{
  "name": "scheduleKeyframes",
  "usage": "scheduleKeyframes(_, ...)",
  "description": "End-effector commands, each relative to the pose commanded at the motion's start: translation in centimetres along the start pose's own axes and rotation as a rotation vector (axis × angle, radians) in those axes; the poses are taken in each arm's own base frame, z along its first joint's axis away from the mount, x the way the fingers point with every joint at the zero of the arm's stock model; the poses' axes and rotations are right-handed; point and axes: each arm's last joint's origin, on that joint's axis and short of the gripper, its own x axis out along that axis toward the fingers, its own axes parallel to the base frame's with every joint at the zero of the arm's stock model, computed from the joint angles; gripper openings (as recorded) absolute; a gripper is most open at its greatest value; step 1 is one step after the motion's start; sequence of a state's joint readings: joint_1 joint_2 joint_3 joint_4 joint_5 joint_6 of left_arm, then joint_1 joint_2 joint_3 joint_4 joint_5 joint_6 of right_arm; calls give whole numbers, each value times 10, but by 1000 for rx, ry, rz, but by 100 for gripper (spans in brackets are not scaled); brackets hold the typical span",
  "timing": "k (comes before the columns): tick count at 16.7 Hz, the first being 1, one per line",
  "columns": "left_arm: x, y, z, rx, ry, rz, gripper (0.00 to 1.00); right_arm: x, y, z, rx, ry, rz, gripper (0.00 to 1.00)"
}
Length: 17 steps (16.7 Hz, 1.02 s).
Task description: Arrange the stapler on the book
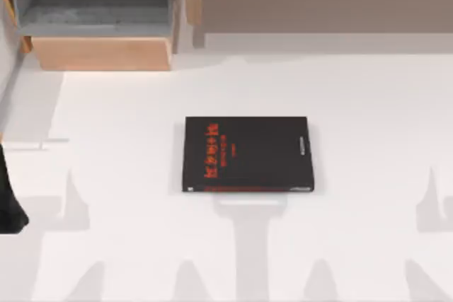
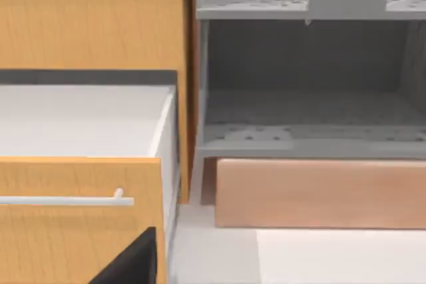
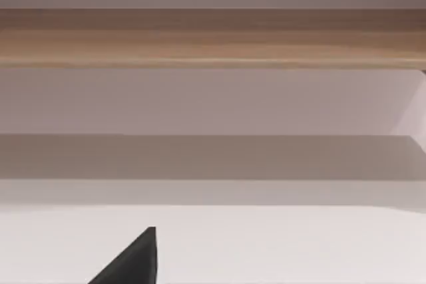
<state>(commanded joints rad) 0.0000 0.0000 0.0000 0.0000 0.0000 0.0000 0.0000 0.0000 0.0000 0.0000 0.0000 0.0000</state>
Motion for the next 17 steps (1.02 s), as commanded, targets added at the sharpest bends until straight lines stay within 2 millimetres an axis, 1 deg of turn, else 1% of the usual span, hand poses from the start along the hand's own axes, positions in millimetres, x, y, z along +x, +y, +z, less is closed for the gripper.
scheduleKeyframes(3,0,0,2,0,8,2,100,0,0,0,0,0,0,100)
scheduleKeyframes(5,0,1,11,0,50,12,100,0,0,0,0,0,0,100)
scheduleKeyframes(7,2,3,27,0,121,27,100,0,0,0,0,0,0,100)
scheduleKeyframes(10,14,7,69,-5,263,55,100,0,0,0,0,0,0,100)
scheduleKeyframes(12,33,12,104,-12,370,76,100,0,0,0,0,0,0,100)
scheduleKeyframes(13,46,15,122,-17,426,86,100,0,0,0,0,0,0,100)
scheduleKeyframes(15,82,24,155,-29,540,108,100,0,0,0,0,0,0,100)
scheduleKeyframes(17,127,36,179,-44,653,131,100,0,0,0,0,0,0,100)
